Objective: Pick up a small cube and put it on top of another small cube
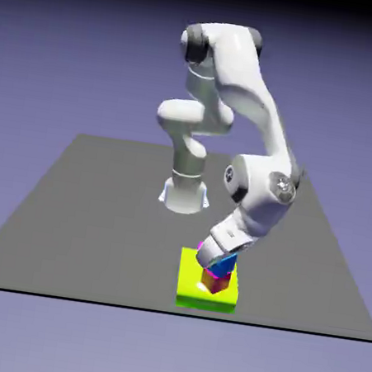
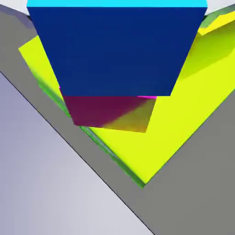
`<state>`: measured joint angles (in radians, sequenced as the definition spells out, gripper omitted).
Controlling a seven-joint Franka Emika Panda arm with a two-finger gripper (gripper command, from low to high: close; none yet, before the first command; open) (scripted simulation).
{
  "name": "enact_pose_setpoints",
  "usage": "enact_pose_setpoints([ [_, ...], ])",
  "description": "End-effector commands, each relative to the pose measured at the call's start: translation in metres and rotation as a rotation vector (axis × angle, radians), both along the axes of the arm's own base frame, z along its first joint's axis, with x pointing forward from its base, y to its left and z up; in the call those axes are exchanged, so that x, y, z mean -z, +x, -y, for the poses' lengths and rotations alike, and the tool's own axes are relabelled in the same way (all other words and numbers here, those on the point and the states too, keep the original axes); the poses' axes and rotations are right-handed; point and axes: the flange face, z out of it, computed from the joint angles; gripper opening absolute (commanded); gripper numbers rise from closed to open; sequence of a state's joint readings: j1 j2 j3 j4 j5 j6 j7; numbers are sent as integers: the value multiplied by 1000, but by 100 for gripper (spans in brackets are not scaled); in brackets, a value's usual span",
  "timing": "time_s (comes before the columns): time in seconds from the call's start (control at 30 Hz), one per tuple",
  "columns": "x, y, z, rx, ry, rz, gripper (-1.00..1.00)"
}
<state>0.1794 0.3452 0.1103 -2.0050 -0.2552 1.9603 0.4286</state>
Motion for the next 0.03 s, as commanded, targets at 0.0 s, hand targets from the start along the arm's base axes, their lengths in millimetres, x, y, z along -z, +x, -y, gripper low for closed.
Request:
enact_pose_setpoints([
  [0.0, -17, 4, -4, 0, 0, 0, 100],
])
